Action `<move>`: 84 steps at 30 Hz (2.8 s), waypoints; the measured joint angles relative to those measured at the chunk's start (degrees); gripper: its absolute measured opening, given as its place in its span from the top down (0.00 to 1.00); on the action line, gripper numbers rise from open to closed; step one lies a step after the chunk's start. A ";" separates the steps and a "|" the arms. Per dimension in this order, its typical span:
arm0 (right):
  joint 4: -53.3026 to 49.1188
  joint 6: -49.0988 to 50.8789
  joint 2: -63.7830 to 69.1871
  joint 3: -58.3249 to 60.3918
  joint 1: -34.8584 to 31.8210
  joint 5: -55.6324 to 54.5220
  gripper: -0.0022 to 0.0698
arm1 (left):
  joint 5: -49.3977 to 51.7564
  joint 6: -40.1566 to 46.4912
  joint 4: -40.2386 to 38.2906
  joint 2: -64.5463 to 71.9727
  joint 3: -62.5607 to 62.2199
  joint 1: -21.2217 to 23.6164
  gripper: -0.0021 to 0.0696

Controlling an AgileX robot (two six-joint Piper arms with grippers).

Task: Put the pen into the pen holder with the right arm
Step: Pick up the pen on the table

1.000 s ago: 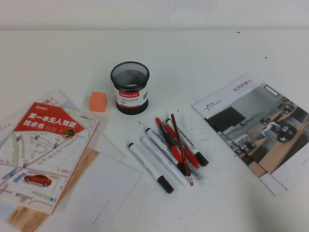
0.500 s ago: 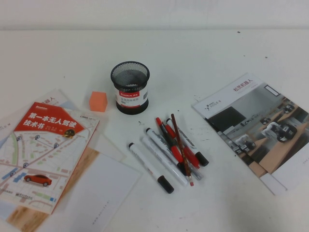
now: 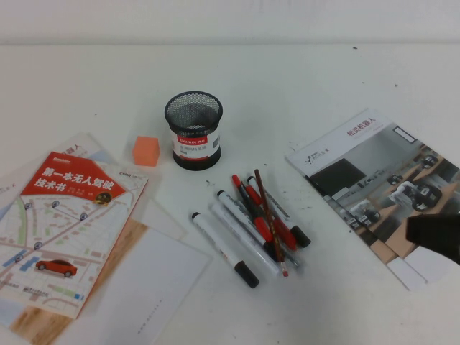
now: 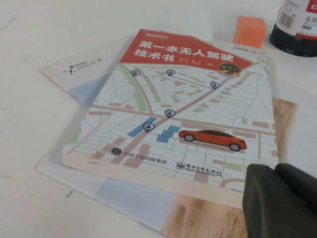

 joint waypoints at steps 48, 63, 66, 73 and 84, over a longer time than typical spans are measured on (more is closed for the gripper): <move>-57.89 47.49 77.63 -72.88 32.55 17.67 0.59 | 0.00 0.00 0.00 0.00 0.00 0.00 0.97; -58.65 47.98 79.15 -74.16 31.08 17.67 0.60 | 0.00 0.00 0.00 0.00 0.00 0.00 0.97; -58.55 47.98 80.18 -74.16 31.08 17.67 0.60 | 0.00 0.00 0.00 0.00 0.00 0.00 0.97; -58.34 47.98 80.70 -74.73 31.08 17.67 0.73 | 0.00 0.00 0.00 0.00 0.00 0.00 0.97; -58.73 47.98 78.31 -74.79 31.08 13.18 0.93 | 0.00 0.00 0.00 0.00 0.00 0.00 0.97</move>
